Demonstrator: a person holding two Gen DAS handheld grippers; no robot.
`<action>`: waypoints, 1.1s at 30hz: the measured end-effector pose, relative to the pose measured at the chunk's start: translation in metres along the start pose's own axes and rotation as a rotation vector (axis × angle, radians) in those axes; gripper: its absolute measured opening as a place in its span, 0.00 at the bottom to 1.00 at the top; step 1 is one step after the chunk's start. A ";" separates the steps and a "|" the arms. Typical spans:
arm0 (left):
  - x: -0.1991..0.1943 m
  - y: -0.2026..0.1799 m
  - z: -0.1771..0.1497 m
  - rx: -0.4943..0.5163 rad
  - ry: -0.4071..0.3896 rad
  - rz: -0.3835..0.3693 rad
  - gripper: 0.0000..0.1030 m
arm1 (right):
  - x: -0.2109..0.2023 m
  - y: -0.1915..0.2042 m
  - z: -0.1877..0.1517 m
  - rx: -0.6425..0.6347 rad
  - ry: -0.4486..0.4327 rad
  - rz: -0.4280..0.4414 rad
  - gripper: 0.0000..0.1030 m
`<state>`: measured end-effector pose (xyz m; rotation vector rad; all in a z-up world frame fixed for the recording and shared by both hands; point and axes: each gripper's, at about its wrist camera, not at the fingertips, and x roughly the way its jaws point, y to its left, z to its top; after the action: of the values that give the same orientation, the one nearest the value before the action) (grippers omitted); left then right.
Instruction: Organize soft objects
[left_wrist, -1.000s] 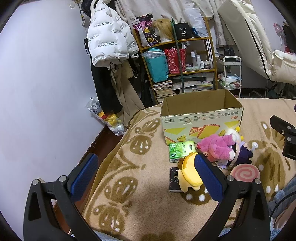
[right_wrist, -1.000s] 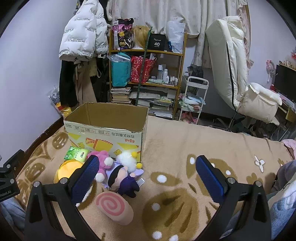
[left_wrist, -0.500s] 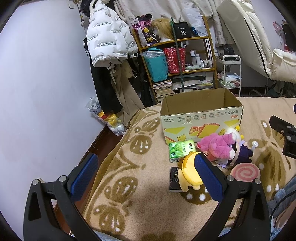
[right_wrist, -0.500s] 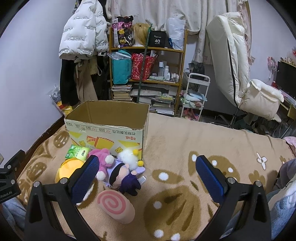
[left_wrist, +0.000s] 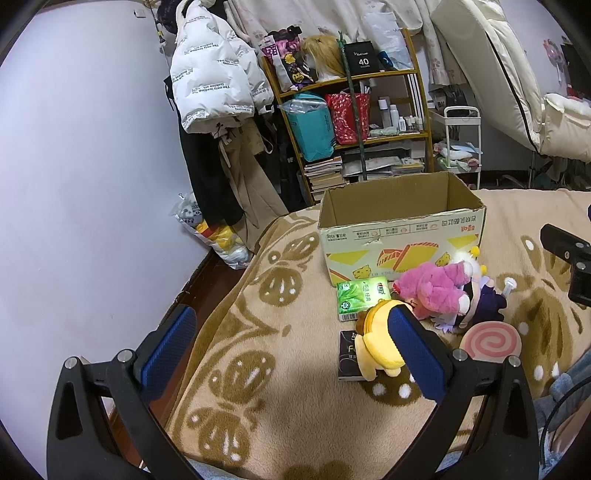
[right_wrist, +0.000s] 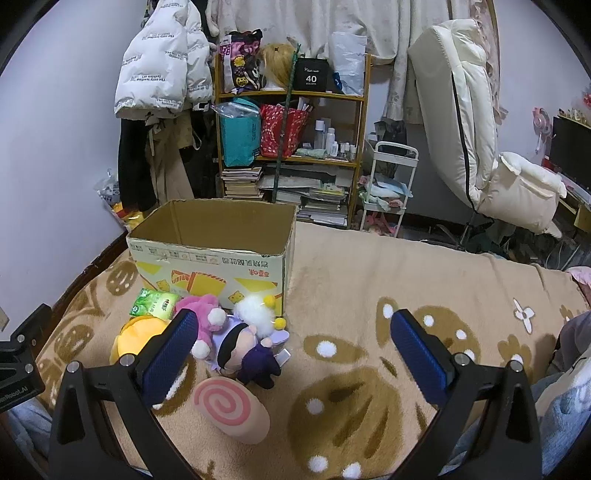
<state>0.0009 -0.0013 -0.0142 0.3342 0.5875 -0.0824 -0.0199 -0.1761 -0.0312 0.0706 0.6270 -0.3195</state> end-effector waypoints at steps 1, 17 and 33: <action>0.000 0.000 0.000 0.000 0.001 0.000 0.99 | 0.000 -0.001 0.000 0.002 0.001 0.000 1.00; 0.003 0.002 -0.001 0.002 0.006 0.001 0.99 | -0.001 -0.001 0.000 0.001 0.006 0.006 1.00; 0.001 0.002 0.001 0.009 0.003 0.004 0.99 | 0.000 -0.002 0.002 0.010 0.020 0.007 1.00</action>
<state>0.0025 0.0005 -0.0130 0.3448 0.5894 -0.0806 -0.0193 -0.1784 -0.0297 0.0862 0.6453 -0.3155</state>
